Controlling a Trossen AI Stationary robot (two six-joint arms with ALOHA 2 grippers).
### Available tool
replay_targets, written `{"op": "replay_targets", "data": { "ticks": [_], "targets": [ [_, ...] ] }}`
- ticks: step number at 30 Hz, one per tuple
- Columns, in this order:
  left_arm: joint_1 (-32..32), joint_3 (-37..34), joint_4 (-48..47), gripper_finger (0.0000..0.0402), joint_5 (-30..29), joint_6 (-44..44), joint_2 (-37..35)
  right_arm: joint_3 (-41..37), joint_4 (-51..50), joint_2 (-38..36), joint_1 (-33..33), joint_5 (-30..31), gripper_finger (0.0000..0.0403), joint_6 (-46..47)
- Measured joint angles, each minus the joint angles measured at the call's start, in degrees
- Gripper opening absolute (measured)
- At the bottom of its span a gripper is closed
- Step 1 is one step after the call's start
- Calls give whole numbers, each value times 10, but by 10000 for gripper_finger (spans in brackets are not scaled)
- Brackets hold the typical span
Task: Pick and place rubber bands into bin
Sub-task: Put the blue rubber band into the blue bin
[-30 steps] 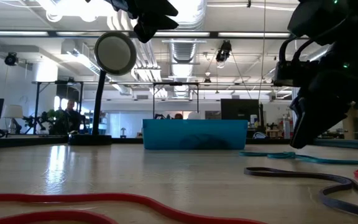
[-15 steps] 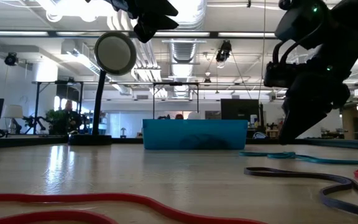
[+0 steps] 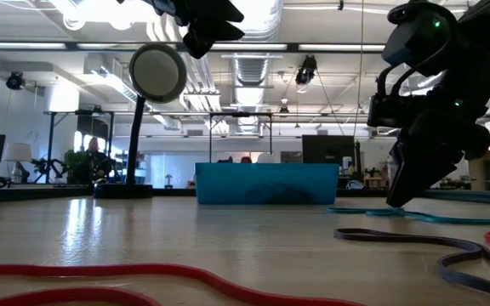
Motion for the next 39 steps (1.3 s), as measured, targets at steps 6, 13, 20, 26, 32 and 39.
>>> {"op": "replay_targets", "data": {
  "ticks": [6,13,20,26,32,39],
  "targets": [
    [0,0,0,148,0,0,0,-6,20,0,0,-1,88,2],
    [0,0,1,148,0,0,0,-1,54,35,0,-9,100,0],
    [0,0,1,148,0,0,0,18,66,98,0,-23,100,14],
    [0,0,0,148,0,0,0,25,59,109,0,-18,29,12],
    [0,0,0,148,0,0,0,21,35,74,0,-8,9,12],
    [0,0,0,148,0,1,0,14,-8,-1,1,20,8,12]
  ]
}}
